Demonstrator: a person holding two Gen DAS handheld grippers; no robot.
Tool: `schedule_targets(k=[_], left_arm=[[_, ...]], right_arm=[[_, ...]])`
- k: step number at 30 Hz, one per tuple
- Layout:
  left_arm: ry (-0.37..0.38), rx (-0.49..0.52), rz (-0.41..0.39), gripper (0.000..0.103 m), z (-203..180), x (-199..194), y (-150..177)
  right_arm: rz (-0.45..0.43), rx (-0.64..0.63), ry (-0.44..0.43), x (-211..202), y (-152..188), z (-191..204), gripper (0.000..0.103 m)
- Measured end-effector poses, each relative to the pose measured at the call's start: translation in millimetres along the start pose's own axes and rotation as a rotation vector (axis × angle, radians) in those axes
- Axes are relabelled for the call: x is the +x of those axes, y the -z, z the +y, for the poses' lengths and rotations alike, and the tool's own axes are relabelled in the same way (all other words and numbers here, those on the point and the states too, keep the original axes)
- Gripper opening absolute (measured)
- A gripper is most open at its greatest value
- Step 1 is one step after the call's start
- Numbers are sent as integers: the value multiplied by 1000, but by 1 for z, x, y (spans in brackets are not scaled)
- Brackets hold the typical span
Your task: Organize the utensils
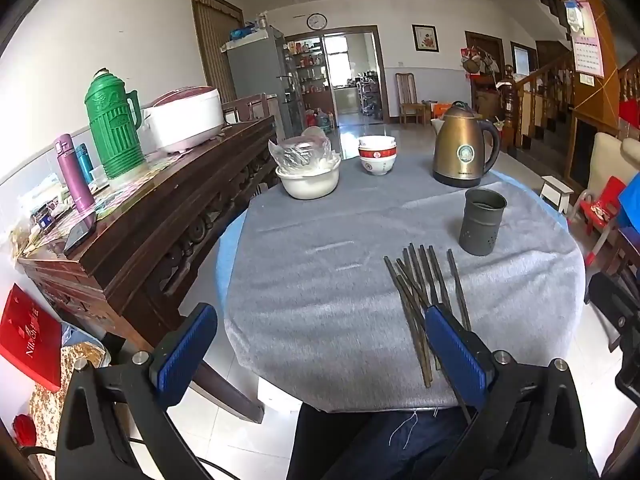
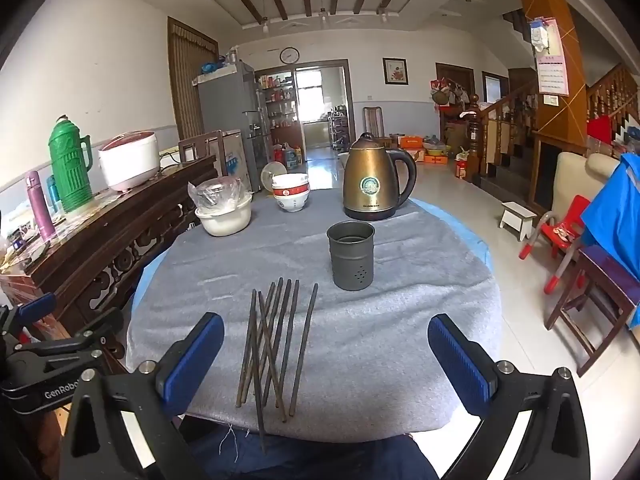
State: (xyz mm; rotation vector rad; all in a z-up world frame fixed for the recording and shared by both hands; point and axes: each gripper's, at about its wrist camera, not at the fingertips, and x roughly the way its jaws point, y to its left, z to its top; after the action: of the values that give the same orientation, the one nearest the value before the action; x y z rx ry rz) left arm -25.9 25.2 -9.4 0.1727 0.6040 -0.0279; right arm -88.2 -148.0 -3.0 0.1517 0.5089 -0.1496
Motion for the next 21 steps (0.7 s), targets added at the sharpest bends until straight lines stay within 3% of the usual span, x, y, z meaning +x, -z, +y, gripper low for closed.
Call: schedule_targets(k=[21], left_arm=[[5,27,26,103,-7,6,6]], right_arm=[[2,12,13,-1,2,-4,103]])
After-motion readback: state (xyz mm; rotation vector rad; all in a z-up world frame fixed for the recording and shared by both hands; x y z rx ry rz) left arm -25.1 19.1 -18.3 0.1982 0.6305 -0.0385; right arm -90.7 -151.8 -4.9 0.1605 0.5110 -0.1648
